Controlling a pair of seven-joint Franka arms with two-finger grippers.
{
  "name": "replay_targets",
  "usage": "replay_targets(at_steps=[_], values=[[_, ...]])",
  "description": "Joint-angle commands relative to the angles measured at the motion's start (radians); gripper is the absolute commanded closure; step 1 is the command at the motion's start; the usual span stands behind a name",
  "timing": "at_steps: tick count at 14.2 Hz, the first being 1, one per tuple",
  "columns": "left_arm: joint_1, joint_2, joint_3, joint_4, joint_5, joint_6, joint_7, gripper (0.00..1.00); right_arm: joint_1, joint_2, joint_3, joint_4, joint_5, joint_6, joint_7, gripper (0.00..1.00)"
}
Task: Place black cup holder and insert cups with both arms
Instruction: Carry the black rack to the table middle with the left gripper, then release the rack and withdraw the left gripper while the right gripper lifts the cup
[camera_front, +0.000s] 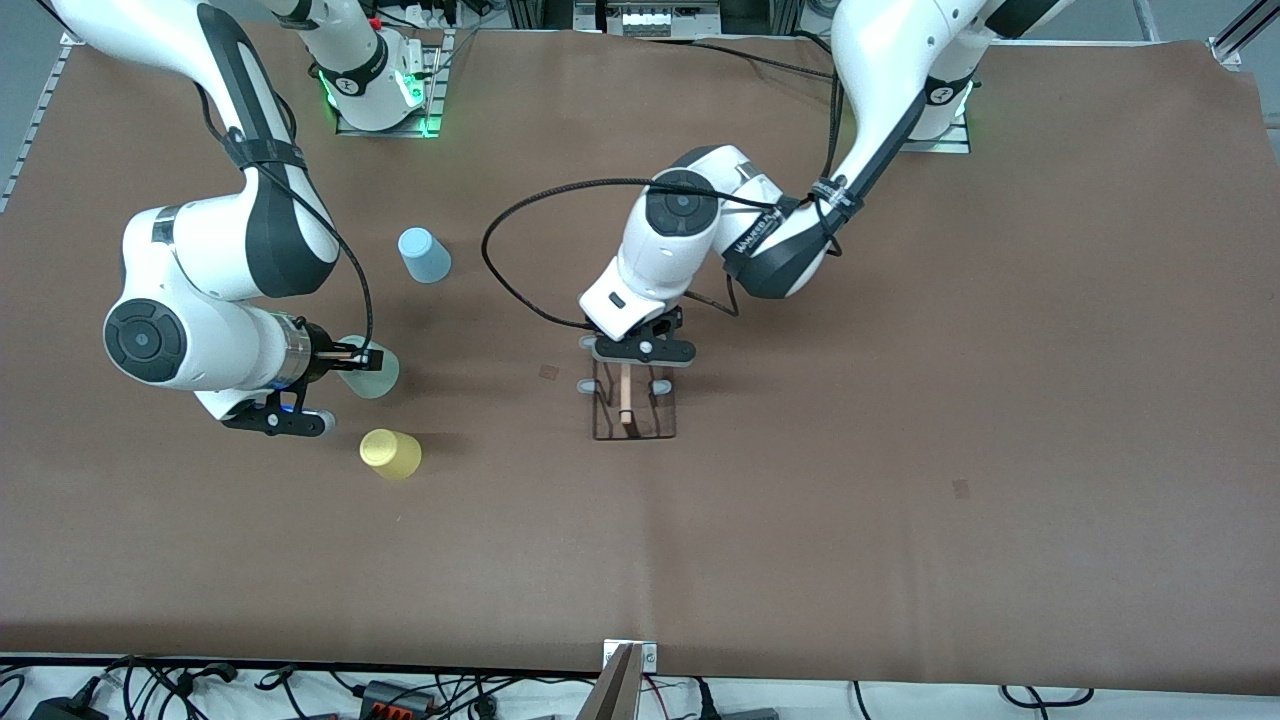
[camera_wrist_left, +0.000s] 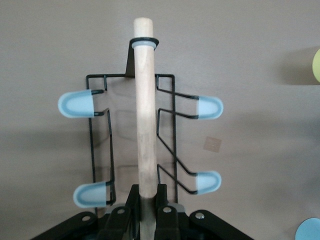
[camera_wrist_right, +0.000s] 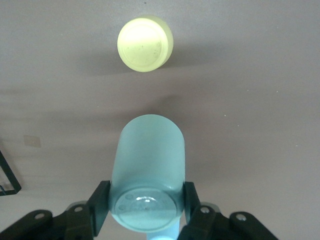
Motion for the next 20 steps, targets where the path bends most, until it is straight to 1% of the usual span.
replay_targets(at_steps=[1,3,4,5,7,8,9,10,11,12,13,14,15,16,17,18,20], values=[[-0.011,0.009,0.01,0.035,0.022,-0.01,-0.062,0.97,-0.002,0.004,0.003,0.01,0.015,-0.014,0.003,0.83],[-0.003,0.007,0.01,0.036,0.022,-0.01,-0.065,0.92,0.001,0.004,0.003,0.013,0.015,-0.014,0.003,0.83],[-0.002,0.006,0.01,0.036,0.021,-0.011,-0.067,0.81,0.003,0.002,0.003,0.016,0.015,-0.014,0.003,0.83],[0.003,0.0,0.01,0.041,0.012,-0.02,-0.07,0.63,0.003,-0.001,0.005,0.021,0.015,-0.014,0.0,0.83],[0.035,-0.042,0.003,0.048,0.007,-0.075,-0.07,0.49,0.005,-0.006,0.011,0.03,0.016,-0.014,-0.003,0.83],[0.039,-0.071,0.003,0.054,0.006,-0.121,-0.07,0.46,0.009,-0.006,0.011,0.058,0.015,-0.016,-0.008,0.83],[0.065,-0.109,0.005,0.062,0.006,-0.172,-0.068,0.42,0.009,-0.006,0.011,0.078,0.015,-0.04,-0.008,0.83],[0.107,-0.147,-0.001,0.065,0.006,-0.206,-0.064,0.42,0.009,-0.006,0.011,0.095,0.016,-0.077,-0.01,0.83],[0.148,-0.184,-0.004,0.062,0.006,-0.244,-0.058,0.39,0.014,-0.006,0.012,0.117,0.018,-0.103,-0.008,0.83],[0.188,-0.212,-0.006,0.064,0.006,-0.287,-0.056,0.32,0.029,-0.007,0.012,0.137,0.042,-0.131,-0.005,0.83],[0.223,-0.249,-0.007,0.064,0.006,-0.328,-0.05,0.32,0.043,-0.007,0.012,0.151,0.079,-0.149,0.022,0.83],[0.277,-0.287,-0.01,0.065,0.006,-0.391,-0.013,0.3,0.058,-0.009,0.012,0.153,0.125,-0.16,0.071,0.83],[0.332,-0.309,-0.01,0.067,0.006,-0.44,0.061,0.2,0.073,-0.013,0.012,0.155,0.169,-0.16,0.104,0.83],[0.39,-0.351,-0.012,0.067,-0.017,-0.489,0.161,0.18,0.099,-0.016,0.012,0.155,0.223,-0.162,0.124,0.83],[0.453,-0.382,-0.007,0.068,-0.074,-0.528,0.244,0.14,0.124,-0.018,0.012,0.155,0.255,-0.16,0.157,0.83],[0.525,-0.396,-0.009,0.068,-0.117,-0.542,0.313,0.0,0.152,-0.019,0.012,0.155,0.278,-0.16,0.221,0.83],[0.607,-0.437,-0.004,0.068,-0.126,-0.562,0.417,0.0,0.228,-0.018,0.017,0.153,0.283,-0.154,0.315,0.83]])
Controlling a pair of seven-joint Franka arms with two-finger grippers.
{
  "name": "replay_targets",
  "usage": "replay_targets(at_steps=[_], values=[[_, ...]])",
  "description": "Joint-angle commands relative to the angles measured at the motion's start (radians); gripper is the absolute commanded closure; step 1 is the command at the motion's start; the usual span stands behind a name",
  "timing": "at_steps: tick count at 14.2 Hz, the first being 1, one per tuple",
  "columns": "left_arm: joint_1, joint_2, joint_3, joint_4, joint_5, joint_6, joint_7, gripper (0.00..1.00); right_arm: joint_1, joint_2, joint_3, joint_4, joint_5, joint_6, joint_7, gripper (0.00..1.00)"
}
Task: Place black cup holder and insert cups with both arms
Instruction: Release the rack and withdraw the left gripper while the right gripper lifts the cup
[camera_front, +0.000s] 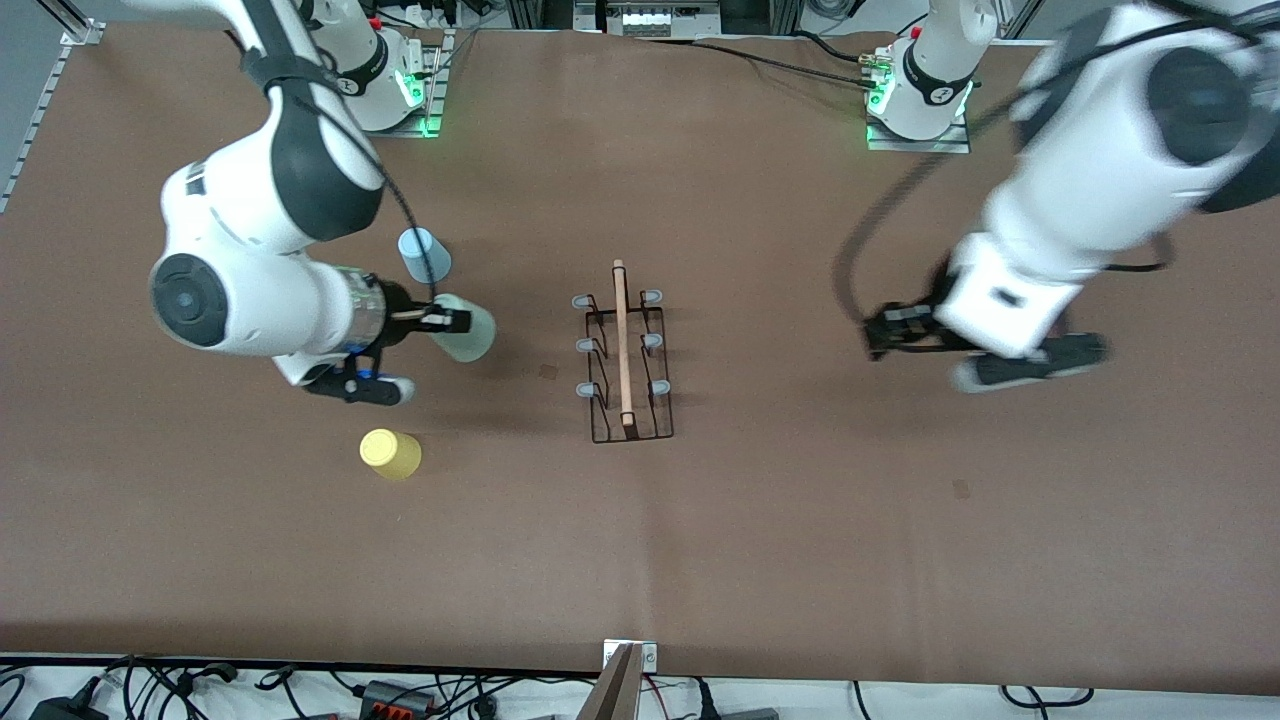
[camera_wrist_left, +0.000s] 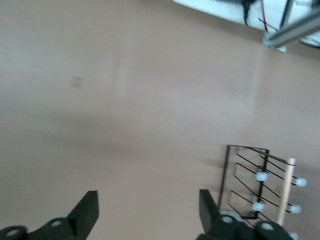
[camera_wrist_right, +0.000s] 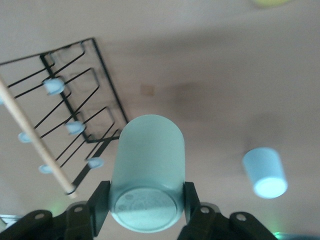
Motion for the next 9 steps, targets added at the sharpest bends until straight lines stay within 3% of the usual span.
replay_targets(at_steps=[1,4,9], values=[[0.111,-0.061,-0.014,-0.027,-0.034,-0.066,0.159,0.0,0.111,-0.004,-0.003,0.008,0.02,-0.004,0.13,0.84],[0.128,-0.087,-0.004,-0.028,-0.017,-0.164,0.216,0.0,0.179,0.017,-0.003,0.008,0.02,0.046,0.232,0.84],[0.113,-0.09,-0.011,-0.036,0.036,-0.165,0.215,0.0,0.222,0.07,-0.003,0.001,0.018,0.113,0.232,0.84]])
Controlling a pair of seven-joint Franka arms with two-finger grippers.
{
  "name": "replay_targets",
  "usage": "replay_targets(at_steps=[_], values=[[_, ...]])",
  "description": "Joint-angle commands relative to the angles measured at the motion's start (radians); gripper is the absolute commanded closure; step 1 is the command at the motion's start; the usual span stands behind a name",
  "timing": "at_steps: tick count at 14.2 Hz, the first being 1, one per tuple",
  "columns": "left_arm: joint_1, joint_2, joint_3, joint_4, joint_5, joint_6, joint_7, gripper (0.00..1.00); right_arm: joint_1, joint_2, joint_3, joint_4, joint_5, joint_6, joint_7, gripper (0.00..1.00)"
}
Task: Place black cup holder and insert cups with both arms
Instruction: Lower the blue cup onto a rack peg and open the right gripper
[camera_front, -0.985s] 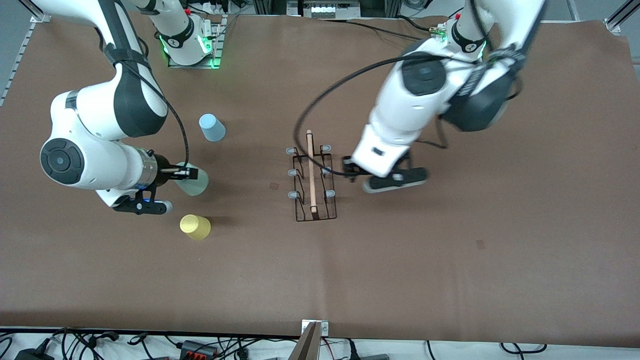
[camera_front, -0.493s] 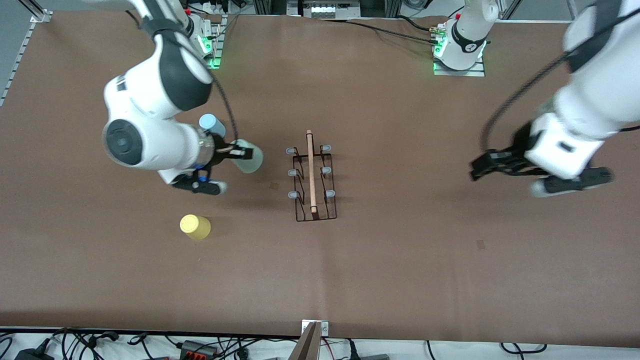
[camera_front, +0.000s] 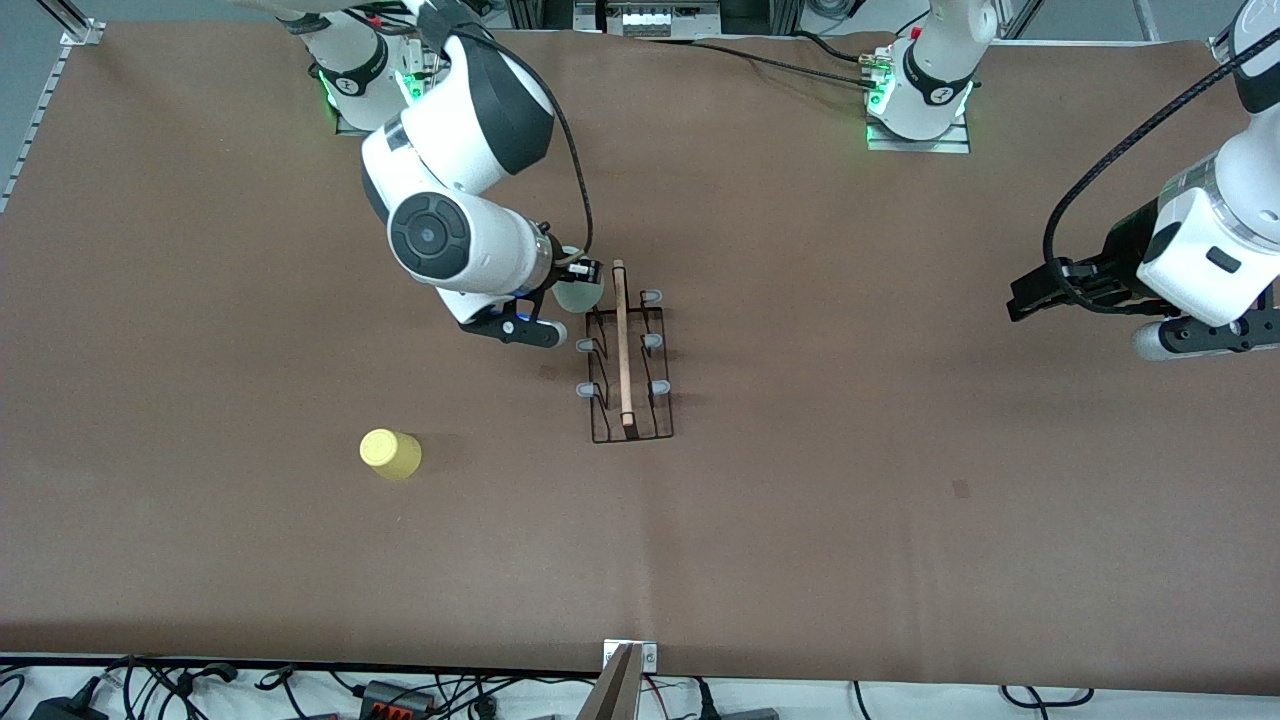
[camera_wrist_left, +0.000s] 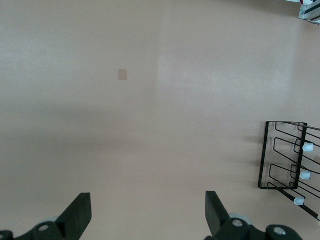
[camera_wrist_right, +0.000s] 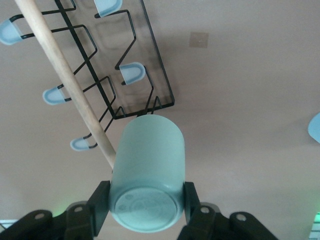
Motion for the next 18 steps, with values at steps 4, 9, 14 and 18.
replay_targets(at_steps=[4,9,14,18], values=[[-0.007,-0.031,0.004,-0.049,0.024,0.009,0.009,0.0,0.011,0.045,-0.01,0.004,0.001,0.024,0.01,0.84],[-0.006,-0.103,0.064,-0.076,0.036,0.011,0.07,0.0,0.013,0.086,-0.01,0.004,-0.002,0.056,0.01,0.84],[-0.027,-0.309,0.153,-0.388,0.03,0.165,0.163,0.0,0.005,0.089,-0.017,0.015,0.001,0.07,0.075,0.0],[-0.07,-0.35,0.193,-0.466,0.021,0.185,0.154,0.0,-0.009,0.039,-0.148,0.016,-0.037,0.073,0.083,0.0]])
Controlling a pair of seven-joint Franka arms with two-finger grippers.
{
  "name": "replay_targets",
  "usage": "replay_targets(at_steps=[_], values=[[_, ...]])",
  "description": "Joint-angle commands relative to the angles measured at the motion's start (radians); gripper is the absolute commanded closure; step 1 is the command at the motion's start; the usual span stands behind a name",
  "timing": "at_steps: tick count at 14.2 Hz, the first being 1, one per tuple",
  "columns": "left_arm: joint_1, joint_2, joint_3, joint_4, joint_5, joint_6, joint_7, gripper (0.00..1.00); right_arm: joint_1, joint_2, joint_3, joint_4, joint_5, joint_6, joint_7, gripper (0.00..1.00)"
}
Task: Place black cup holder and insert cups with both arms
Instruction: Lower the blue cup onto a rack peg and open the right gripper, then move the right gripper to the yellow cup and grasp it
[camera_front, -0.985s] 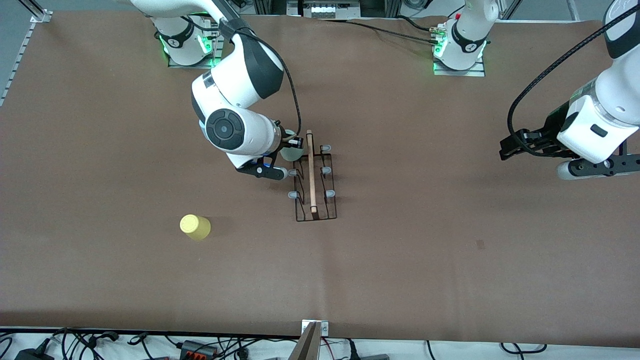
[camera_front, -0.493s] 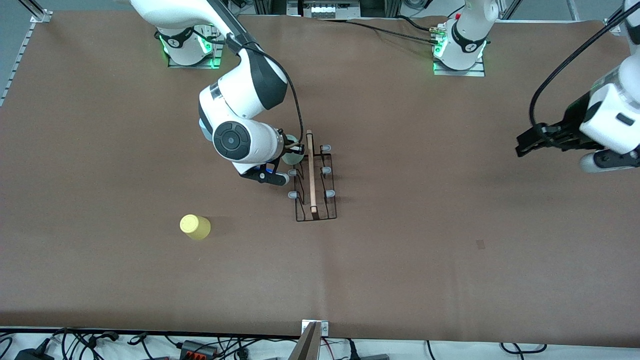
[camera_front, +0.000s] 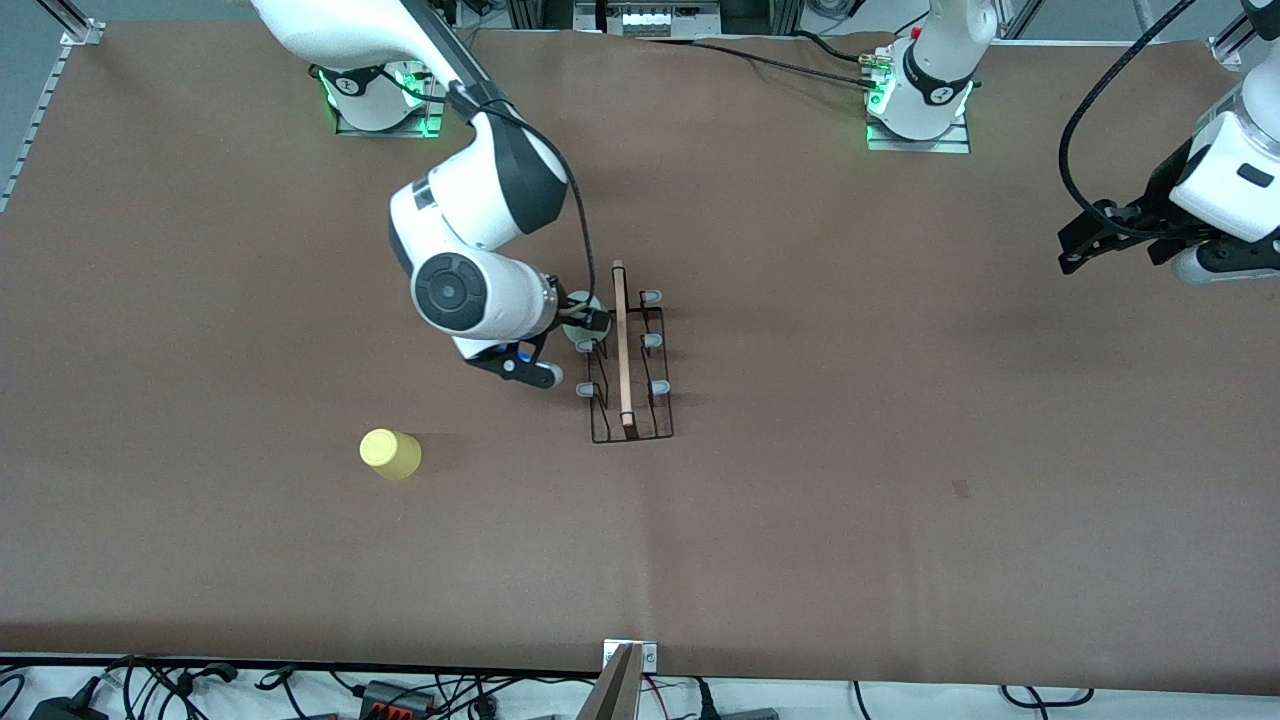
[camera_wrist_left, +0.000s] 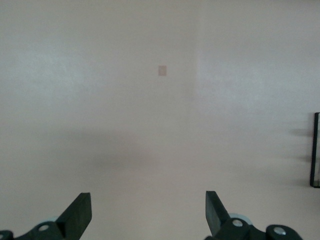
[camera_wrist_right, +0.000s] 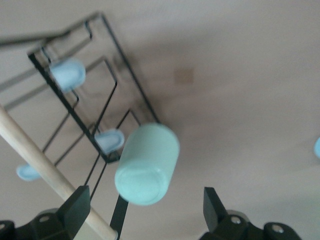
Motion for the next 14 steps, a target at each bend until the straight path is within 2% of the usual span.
replay_targets(at_steps=[1,3,4,8,10,14], values=[[-0.016,-0.056,0.02,-0.077,-0.006,0.051,0.014,0.0,-0.007,-0.033,-0.136,-0.004,-0.029,0.003,0.007,0.0],[-0.016,-0.05,0.019,-0.072,-0.006,0.052,0.005,0.0,-0.013,0.0,-0.243,0.036,-0.056,0.043,-0.115,0.0],[-0.013,-0.047,0.019,-0.071,-0.006,0.056,0.004,0.0,-0.041,0.025,-0.266,0.048,-0.057,0.06,-0.228,0.0],[-0.009,-0.043,0.019,-0.071,-0.055,0.055,0.002,0.0,-0.162,0.086,-0.268,0.054,-0.059,0.12,-0.436,0.0],[-0.009,-0.044,0.019,-0.071,-0.055,0.055,0.002,0.0,-0.168,0.131,-0.27,0.054,-0.068,0.143,-0.485,0.0],[-0.01,-0.042,0.019,-0.071,-0.06,0.084,0.001,0.0,-0.17,0.201,-0.267,0.056,-0.069,0.273,-0.516,0.0]])
